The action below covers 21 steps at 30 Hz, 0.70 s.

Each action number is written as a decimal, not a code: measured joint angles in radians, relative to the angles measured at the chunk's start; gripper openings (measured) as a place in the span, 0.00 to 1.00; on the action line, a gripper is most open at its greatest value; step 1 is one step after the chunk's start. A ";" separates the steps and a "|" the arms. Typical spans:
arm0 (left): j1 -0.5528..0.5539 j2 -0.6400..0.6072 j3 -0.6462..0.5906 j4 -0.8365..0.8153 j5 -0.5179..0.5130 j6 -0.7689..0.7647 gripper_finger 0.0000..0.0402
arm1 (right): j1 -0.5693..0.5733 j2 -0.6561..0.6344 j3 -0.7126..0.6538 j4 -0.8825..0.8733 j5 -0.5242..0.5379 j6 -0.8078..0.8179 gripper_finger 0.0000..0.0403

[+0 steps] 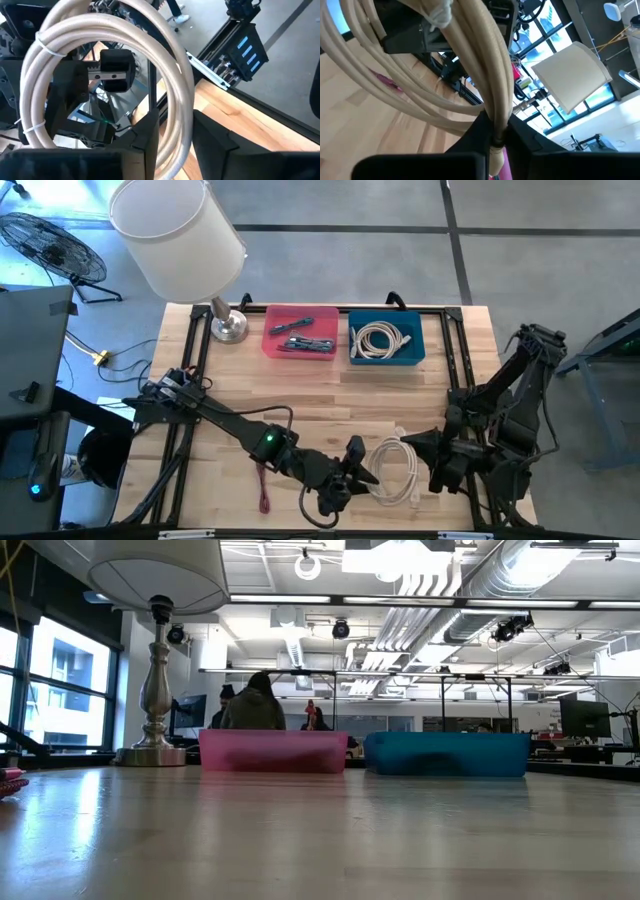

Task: Pick & Place USB Port
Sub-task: Put the brown HDMI cable into the blue bin

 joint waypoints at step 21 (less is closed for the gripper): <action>-0.001 0.000 0.000 0.068 0.028 -0.076 0.29 | -0.012 0.002 -0.001 -0.056 0.032 0.044 0.07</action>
